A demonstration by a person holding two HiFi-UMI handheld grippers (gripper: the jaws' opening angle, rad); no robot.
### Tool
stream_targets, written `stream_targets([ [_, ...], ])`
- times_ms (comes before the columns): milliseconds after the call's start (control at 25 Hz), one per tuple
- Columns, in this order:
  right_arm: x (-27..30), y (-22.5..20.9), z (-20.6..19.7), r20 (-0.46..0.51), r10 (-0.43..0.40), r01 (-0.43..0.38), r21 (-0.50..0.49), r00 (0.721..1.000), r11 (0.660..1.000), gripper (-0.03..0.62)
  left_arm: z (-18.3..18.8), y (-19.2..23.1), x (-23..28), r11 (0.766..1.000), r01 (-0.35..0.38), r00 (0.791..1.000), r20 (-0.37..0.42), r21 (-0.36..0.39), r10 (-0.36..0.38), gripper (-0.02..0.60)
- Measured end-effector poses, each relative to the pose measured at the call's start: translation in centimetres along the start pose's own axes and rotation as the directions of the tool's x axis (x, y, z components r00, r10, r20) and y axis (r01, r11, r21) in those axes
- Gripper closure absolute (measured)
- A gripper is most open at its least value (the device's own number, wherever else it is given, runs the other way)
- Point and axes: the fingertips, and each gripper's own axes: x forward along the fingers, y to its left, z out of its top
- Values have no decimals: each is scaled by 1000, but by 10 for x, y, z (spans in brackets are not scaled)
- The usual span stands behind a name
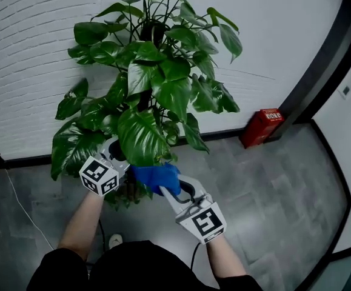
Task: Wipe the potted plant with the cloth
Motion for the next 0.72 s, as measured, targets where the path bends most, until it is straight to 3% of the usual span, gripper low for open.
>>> stream_targets([
  [200, -45, -30, 41, 103, -37, 29, 77, 994, 997, 505, 3, 0, 0, 1000, 12, 1000, -2, 12, -12, 347],
  [360, -59, -57, 88, 203, -63, 54, 49, 977, 997, 505, 4, 1, 0, 999, 23, 1000, -12, 28, -23, 347],
  [560, -20, -76, 135, 251, -111, 117, -10, 962, 993, 505, 7, -1, 4, 998, 52, 999, -8, 37, -52, 347],
  [720, 29, -68, 152, 207, -101, 121, -86, 973, 989, 505, 9, -4, 6, 994, 87, 996, -14, 67, -86, 347],
])
